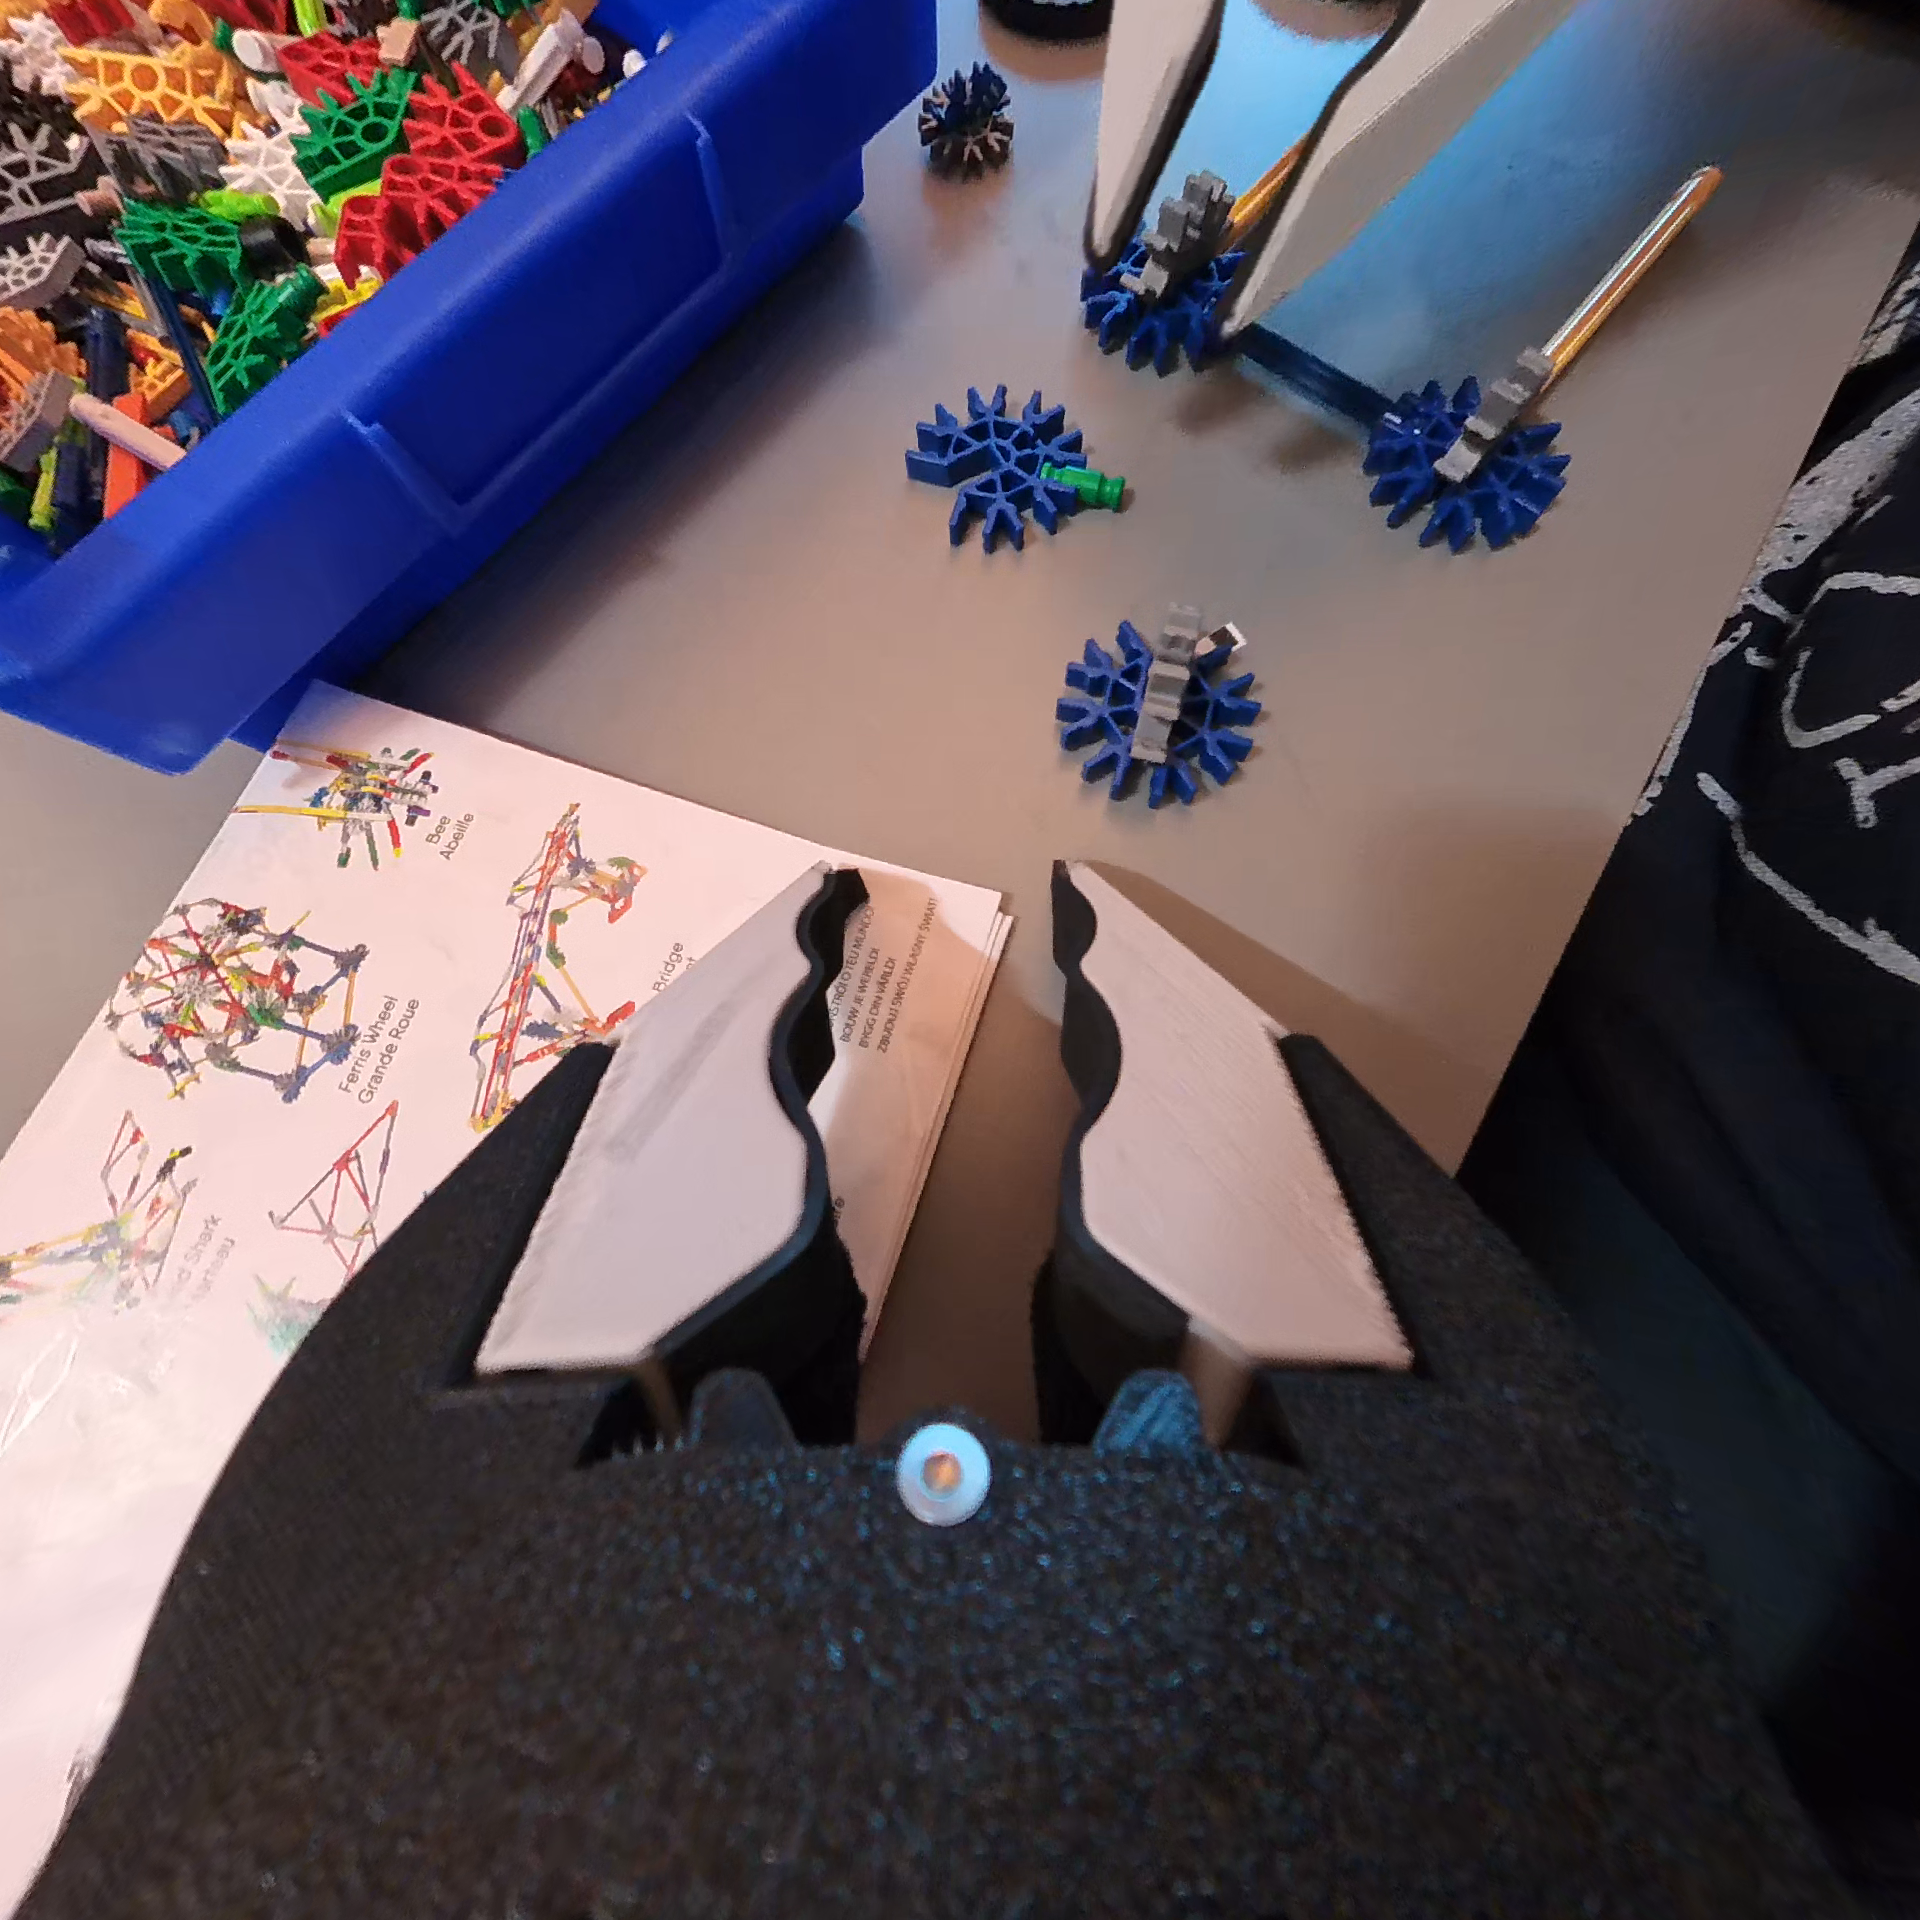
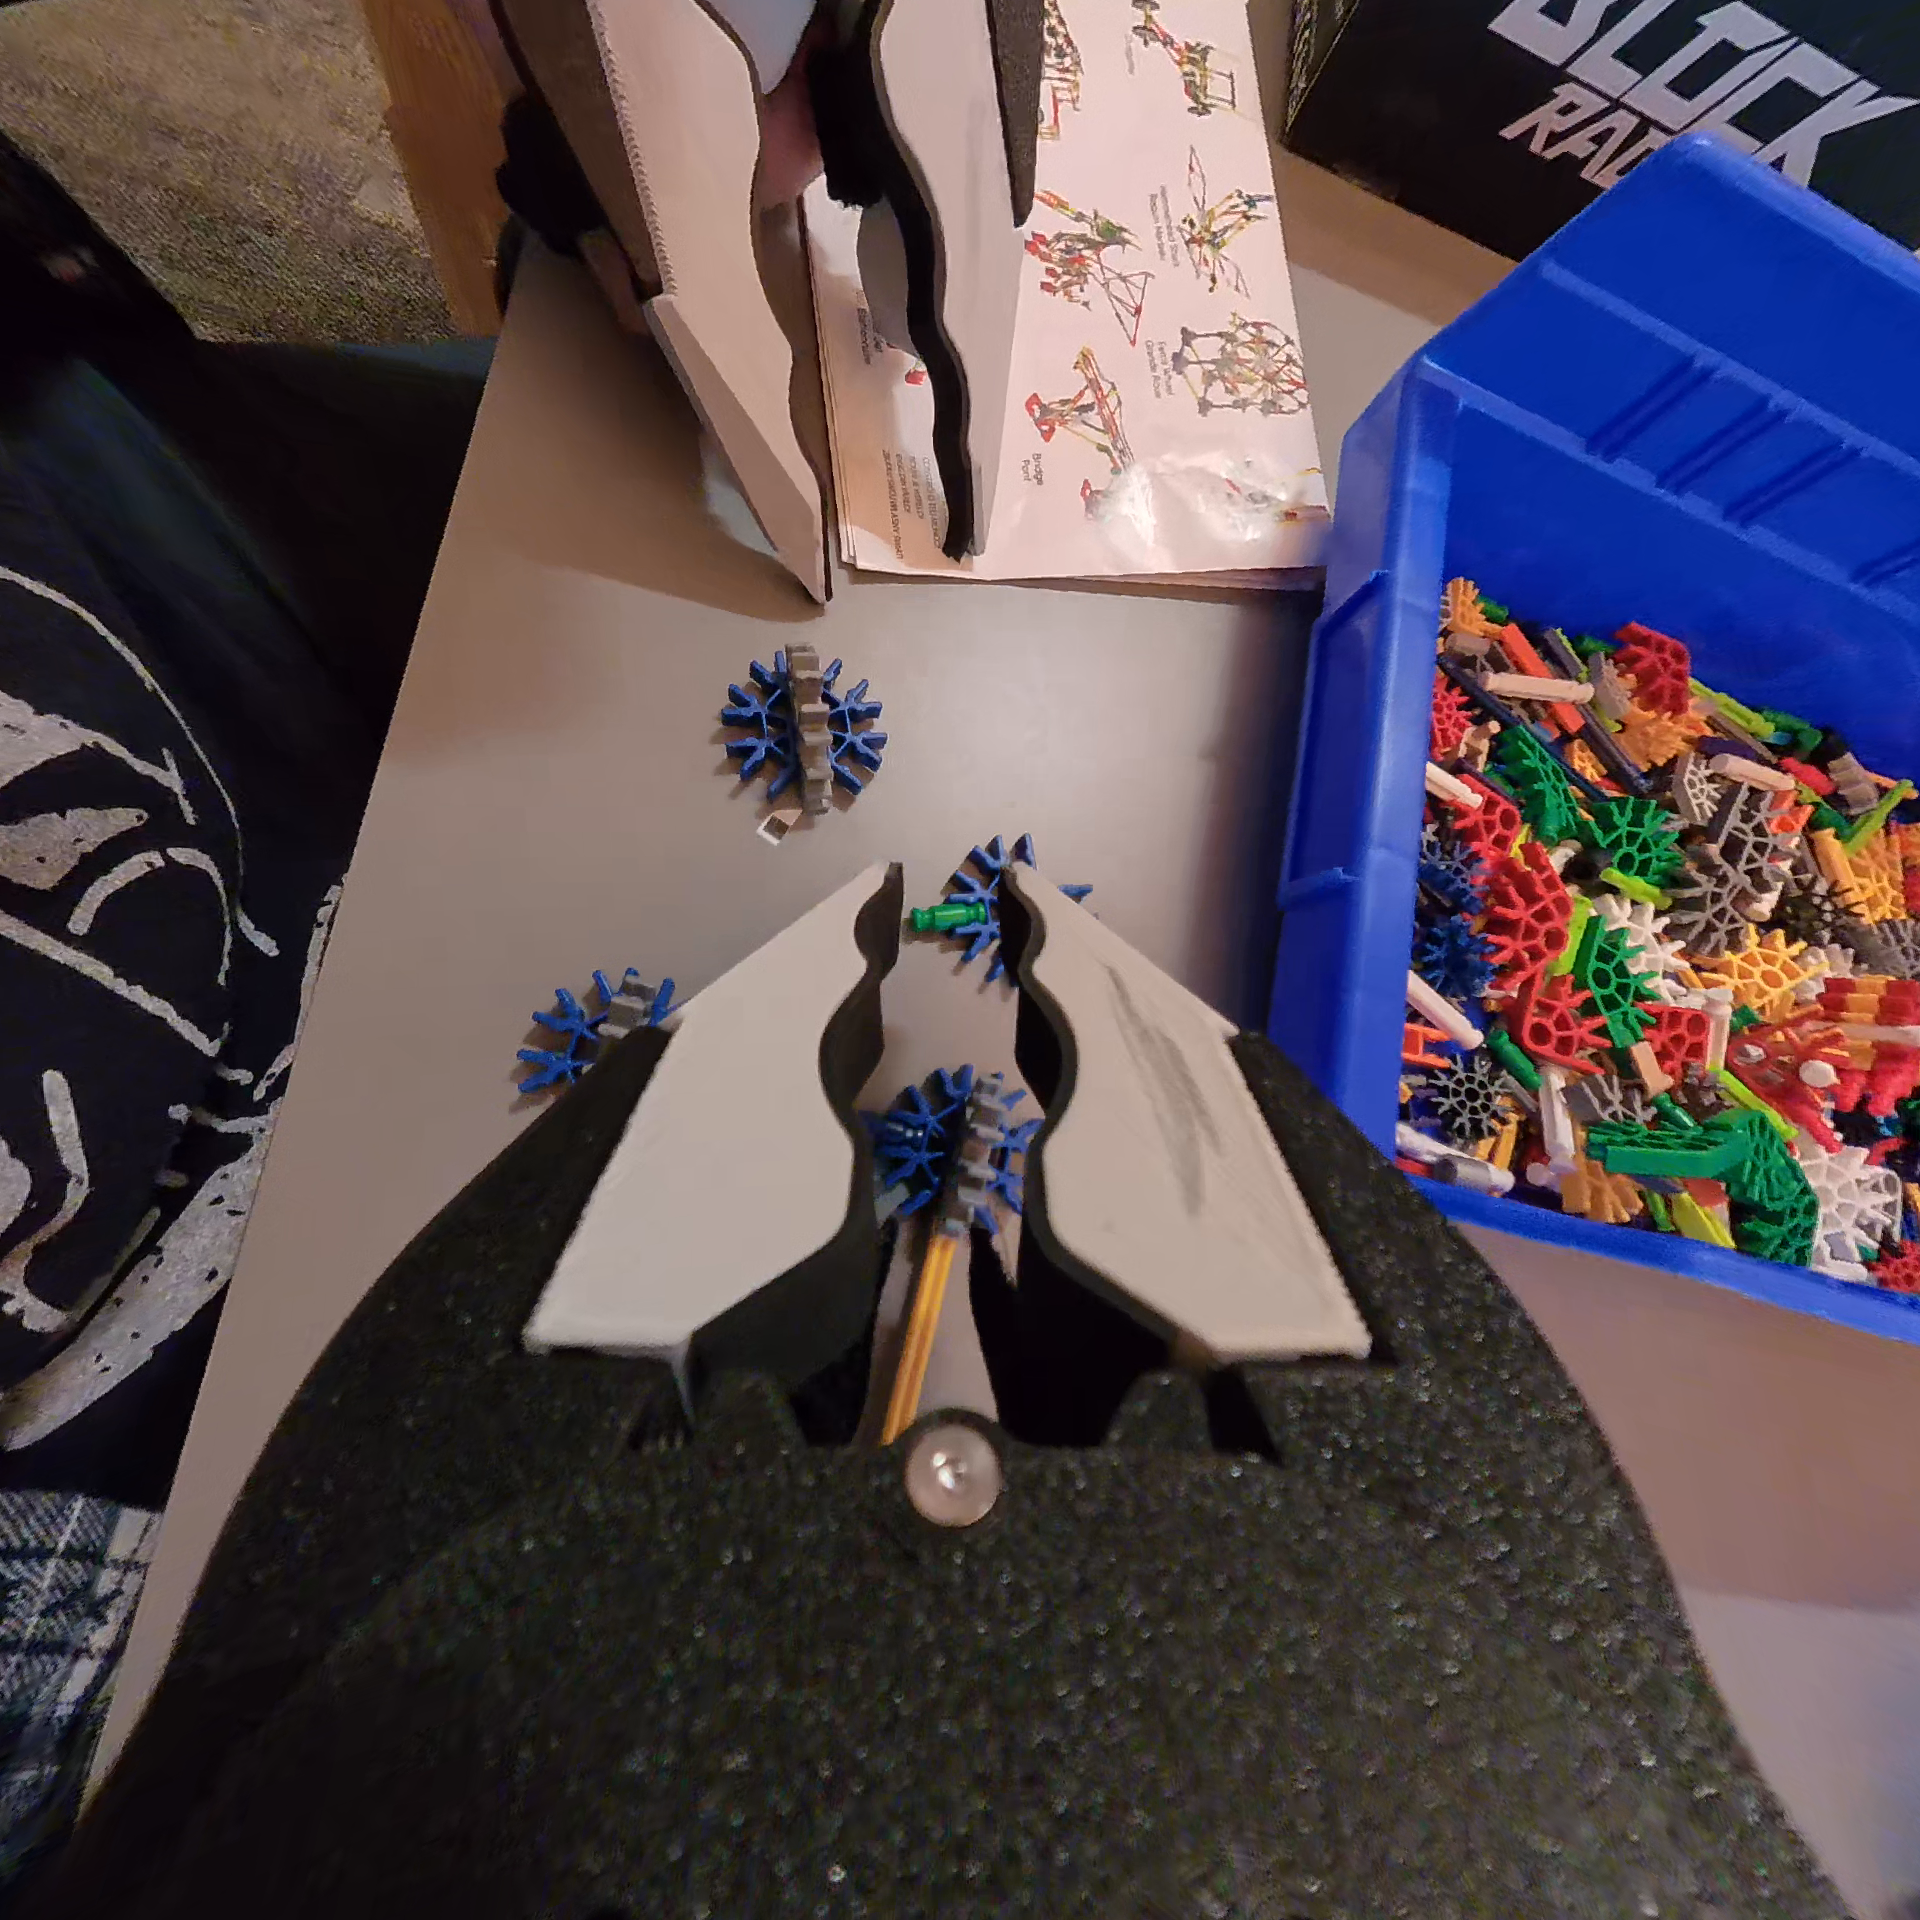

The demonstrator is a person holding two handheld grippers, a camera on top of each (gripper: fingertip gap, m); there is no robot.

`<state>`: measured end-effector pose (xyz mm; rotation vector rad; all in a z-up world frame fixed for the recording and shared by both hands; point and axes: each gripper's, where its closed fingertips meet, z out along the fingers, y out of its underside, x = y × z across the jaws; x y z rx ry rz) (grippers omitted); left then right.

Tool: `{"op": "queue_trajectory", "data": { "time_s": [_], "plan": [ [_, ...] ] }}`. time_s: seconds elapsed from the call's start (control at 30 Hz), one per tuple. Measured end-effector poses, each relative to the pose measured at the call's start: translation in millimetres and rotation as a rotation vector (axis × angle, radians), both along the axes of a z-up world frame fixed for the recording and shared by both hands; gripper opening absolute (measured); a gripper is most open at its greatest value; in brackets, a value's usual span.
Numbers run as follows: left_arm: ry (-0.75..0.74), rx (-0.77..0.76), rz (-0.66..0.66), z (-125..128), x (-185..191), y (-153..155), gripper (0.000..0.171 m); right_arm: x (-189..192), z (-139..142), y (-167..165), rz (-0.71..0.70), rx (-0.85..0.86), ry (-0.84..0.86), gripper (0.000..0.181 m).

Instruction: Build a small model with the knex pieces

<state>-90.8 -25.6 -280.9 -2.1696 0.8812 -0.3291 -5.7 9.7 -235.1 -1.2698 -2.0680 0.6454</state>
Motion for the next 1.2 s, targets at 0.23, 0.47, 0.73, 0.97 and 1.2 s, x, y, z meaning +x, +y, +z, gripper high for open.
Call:
{"op": "queue_trajectory", "data": {
  "time_s": [0.23,0.47,0.73,0.97,1.2],
  "plan": [
    [-0.002,-0.002,0.001,0,0,0,0.038,6,-9,-6,0.016,-0.013,-0.028,0.018],
    [-0.004,-0.005,0.001,0,0,0,0.038,6,-10,-9,0.025,-0.021,-0.027,0.018],
    [-0.003,-0.003,0.001,0,0,0,0.038,0,-10,-9,0.031,-0.018,-0.024,0.018],
    [-0.004,-0.004,0.001,0,0,0,0.038,-2,-13,-7,0.033,-0.018,-0.033,0.018],
    [-0.005,-0.005,0.000,0,0,0,0.038,-5,-14,-8,0.040,-0.020,-0.028,0.018]
  ]
}}
